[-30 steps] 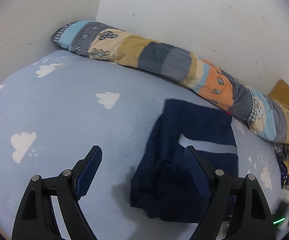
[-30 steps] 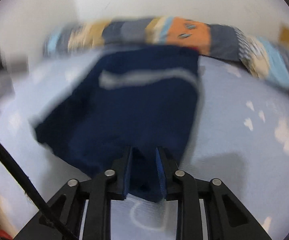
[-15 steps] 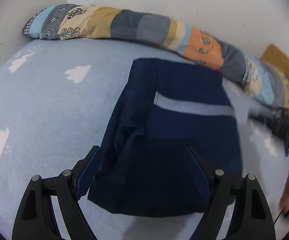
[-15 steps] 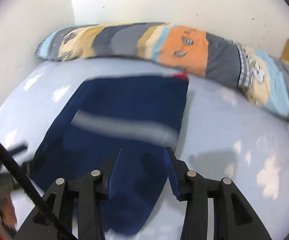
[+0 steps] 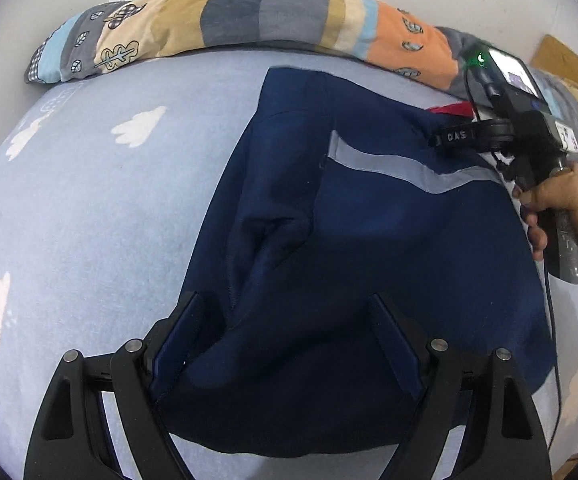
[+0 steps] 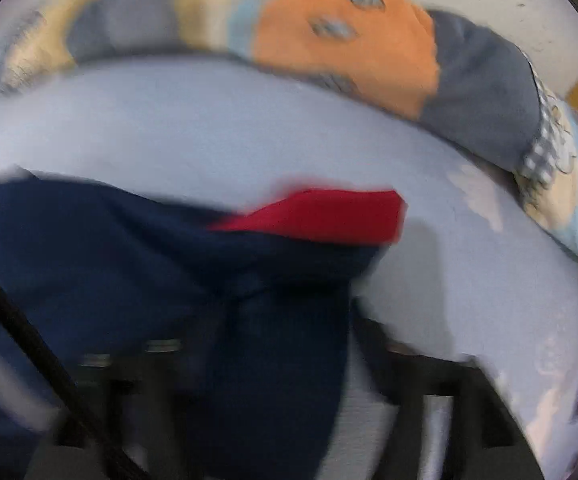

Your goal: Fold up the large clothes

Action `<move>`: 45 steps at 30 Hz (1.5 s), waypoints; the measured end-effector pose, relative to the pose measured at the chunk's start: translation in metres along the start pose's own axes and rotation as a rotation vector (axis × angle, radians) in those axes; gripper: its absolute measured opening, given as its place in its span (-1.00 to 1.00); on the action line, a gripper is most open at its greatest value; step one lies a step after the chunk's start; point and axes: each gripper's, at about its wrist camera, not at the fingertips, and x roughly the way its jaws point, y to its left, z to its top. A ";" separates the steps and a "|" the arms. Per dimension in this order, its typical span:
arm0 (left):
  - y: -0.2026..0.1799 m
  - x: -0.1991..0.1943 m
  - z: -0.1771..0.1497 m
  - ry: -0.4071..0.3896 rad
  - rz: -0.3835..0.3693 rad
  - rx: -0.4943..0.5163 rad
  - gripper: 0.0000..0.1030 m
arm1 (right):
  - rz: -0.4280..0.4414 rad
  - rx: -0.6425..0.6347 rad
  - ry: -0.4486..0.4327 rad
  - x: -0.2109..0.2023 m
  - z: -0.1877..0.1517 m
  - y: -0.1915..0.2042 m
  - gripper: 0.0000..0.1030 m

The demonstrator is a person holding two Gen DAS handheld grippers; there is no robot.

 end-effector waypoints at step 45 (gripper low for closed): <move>0.085 -0.020 0.009 -0.009 -0.271 -0.345 0.68 | 0.380 -0.034 -0.240 -0.149 -0.159 0.012 0.11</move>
